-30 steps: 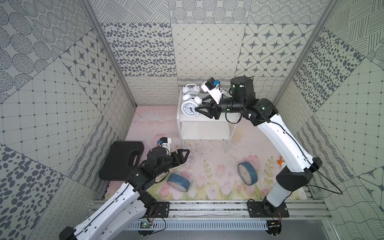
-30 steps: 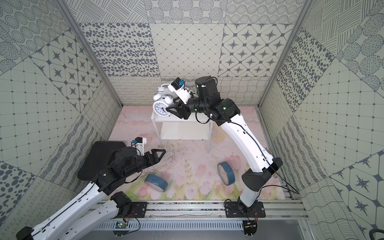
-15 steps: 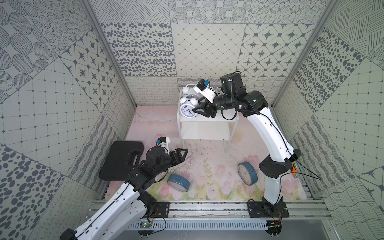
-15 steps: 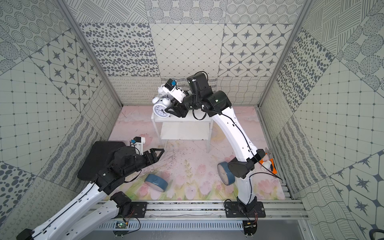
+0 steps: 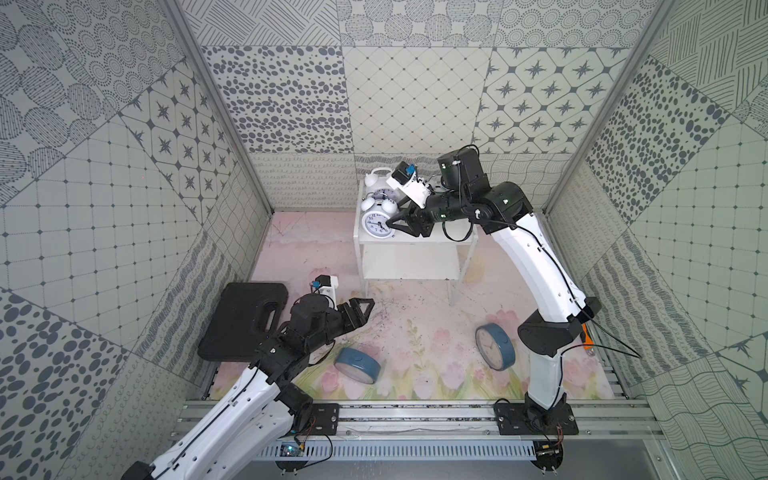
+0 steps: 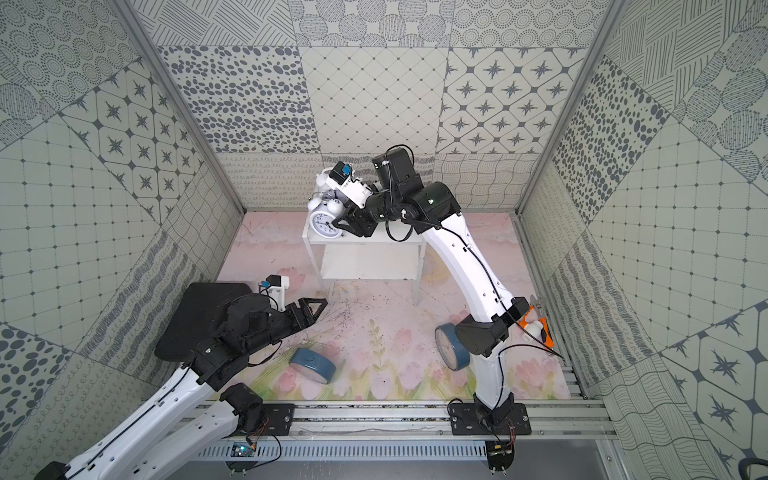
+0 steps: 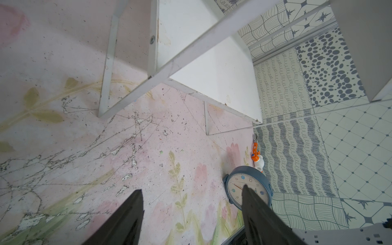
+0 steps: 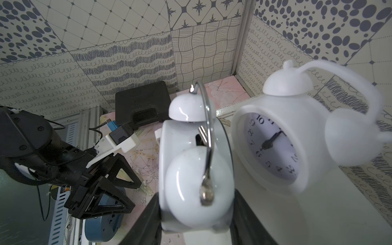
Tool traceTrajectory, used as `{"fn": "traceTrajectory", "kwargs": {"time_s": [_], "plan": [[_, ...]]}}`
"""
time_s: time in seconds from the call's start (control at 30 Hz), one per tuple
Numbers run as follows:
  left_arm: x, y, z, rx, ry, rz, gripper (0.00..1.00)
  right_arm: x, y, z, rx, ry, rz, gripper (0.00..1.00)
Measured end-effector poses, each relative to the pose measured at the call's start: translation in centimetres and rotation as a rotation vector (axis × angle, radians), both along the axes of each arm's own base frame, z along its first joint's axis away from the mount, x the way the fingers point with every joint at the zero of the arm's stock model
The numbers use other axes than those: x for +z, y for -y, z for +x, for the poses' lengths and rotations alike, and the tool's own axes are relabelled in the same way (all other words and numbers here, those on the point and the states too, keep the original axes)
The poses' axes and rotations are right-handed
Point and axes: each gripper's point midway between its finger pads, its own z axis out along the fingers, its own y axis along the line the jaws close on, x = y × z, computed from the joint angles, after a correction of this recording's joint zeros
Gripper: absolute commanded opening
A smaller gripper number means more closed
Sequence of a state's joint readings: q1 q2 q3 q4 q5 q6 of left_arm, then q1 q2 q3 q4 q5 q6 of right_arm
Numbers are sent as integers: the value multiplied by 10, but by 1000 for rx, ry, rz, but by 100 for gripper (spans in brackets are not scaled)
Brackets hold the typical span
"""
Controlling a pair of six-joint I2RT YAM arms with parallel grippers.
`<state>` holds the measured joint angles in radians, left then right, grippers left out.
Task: Place the alarm clocks on the shelf by style
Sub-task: Place the alarm on the shelf.
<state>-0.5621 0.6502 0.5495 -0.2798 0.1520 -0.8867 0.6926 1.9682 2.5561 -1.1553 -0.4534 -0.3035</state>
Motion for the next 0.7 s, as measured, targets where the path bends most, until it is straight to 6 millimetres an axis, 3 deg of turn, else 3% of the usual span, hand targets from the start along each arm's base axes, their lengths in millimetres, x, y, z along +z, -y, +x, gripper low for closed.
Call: {"fn": "traceTrajectory", "kwargs": {"time_s": [0.7], "plan": [[1, -1, 0, -7, 2, -8, 75, -4, -3, 8, -13, 17, -2, 48]]}}
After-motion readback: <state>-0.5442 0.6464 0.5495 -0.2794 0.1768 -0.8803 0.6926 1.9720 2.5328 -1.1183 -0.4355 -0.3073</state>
